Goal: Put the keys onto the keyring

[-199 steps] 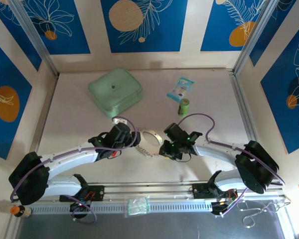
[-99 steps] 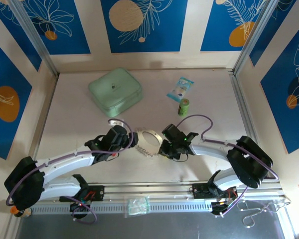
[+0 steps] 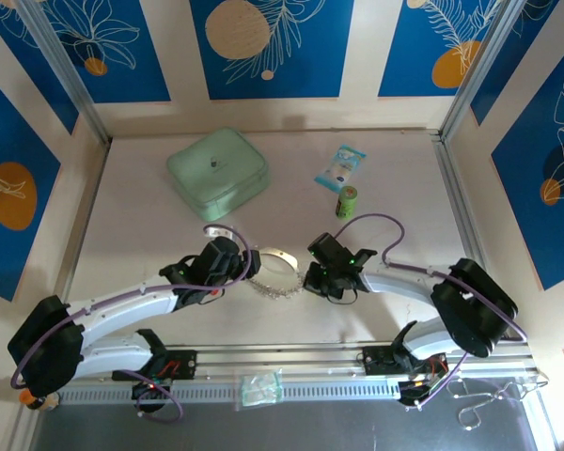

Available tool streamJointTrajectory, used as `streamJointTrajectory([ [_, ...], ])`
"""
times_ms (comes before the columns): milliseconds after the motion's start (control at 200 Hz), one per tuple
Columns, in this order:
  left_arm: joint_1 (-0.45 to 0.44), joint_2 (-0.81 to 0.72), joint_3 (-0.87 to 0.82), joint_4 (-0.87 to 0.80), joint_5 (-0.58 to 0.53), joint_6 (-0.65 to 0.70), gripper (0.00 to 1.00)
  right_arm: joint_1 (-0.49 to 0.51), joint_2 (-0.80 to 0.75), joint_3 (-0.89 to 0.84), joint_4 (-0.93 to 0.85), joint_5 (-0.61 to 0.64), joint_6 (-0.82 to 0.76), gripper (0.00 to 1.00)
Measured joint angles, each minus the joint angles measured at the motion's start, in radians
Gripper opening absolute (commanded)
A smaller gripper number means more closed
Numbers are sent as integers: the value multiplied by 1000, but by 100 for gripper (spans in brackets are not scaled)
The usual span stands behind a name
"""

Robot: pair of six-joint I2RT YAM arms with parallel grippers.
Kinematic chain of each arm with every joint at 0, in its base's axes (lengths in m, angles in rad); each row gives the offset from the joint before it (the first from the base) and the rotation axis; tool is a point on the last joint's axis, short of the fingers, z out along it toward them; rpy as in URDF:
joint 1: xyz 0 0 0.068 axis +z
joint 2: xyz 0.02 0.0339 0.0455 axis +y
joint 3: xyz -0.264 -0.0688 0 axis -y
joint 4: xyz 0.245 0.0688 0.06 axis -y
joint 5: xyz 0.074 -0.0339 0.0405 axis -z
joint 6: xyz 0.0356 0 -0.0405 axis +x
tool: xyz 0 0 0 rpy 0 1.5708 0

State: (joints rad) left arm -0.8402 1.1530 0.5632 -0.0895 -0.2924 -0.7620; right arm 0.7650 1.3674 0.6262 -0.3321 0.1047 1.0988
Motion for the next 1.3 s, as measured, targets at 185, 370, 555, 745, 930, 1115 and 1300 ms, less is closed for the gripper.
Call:
streamJointTrajectory([
  [185, 0, 0, 0, 0, 0, 0, 81, -42, -124, -7, -116, -17, -104, 1],
  [370, 0, 0, -7, 6, 0, 0, 81, -58, -146, -23, -115, -97, -95, 17],
  [555, 0, -3, -7, 6, 0, 0, 81, -44, -87, -46, 28, -160, 24, 20],
  [745, 0, -48, -23, -1, 0, 0, 81, 21, -27, -50, 113, -176, 89, 23],
  [930, 0, -79, -44, -1, -1, 0, 81, 79, 9, -50, 141, -174, 113, 23],
  [1115, 0, -97, -60, 0, -1, 0, 81, 84, 59, -42, 179, -172, 118, 23],
  [1300, -1, -129, -82, 0, -6, 0, 81, 97, 87, -24, 214, -172, 119, 22],
])
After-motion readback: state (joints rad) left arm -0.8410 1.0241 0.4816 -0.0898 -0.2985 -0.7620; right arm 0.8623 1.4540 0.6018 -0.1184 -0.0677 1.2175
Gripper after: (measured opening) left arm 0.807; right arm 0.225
